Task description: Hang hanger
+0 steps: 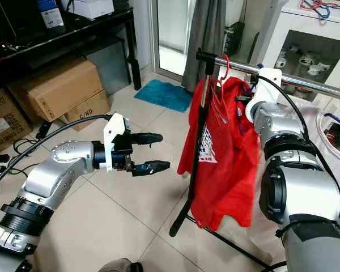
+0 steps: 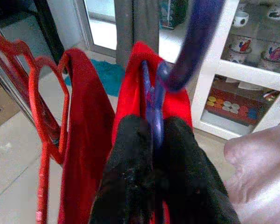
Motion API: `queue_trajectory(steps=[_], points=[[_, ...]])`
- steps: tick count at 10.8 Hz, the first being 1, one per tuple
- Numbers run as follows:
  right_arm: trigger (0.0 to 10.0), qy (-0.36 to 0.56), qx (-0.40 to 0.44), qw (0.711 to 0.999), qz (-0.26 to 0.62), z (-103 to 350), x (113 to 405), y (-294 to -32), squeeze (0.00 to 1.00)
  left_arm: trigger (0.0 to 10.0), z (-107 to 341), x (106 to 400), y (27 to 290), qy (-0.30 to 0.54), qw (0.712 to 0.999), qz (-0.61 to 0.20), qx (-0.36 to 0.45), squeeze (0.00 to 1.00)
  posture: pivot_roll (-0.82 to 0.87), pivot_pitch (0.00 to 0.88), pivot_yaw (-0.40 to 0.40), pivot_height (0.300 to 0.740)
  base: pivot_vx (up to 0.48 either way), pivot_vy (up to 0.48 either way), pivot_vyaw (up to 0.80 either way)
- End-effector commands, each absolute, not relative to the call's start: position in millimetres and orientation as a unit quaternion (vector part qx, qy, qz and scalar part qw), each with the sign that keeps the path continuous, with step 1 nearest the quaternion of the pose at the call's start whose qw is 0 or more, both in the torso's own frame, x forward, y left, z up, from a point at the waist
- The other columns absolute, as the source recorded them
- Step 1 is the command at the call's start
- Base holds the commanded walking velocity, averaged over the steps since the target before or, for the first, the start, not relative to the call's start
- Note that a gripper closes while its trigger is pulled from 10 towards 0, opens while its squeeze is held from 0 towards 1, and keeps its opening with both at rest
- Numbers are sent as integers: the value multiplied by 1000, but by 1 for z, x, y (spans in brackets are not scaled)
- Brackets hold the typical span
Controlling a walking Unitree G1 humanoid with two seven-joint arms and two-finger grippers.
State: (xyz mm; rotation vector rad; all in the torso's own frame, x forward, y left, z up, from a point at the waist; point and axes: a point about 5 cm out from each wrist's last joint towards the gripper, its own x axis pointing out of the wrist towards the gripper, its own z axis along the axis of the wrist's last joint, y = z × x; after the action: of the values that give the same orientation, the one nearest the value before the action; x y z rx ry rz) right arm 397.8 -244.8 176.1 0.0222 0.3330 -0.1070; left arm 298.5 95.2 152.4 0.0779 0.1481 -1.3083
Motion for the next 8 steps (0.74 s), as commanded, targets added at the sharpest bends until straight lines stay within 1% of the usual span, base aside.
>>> queue_trajectory(steps=[1,3,5,7,8], points=[[0,171,10,984,-51,180,399,-244,0,10000,150,299,96,75,789,-608,43,0,50,0,48,740,0,0,0],[0,174,9,984,-47,180,400,-242,0,10000,150,300,96,76,790,-607,50,0,48,0,50,740,0,0,0],[0,171,13,984,-48,179,399,-243,0,10000,149,301,97,79,801,-591,55,0,47,0,53,740,0,0,0],[0,149,21,987,-51,187,401,-246,0,10000,147,306,98,88,819,-563,70,0,46,0,48,740,0,0,0],[0,108,35,992,-47,201,402,-253,0,10000,147,313,101,82,842,-527,77,0,46,0,44,740,0,0,0]])
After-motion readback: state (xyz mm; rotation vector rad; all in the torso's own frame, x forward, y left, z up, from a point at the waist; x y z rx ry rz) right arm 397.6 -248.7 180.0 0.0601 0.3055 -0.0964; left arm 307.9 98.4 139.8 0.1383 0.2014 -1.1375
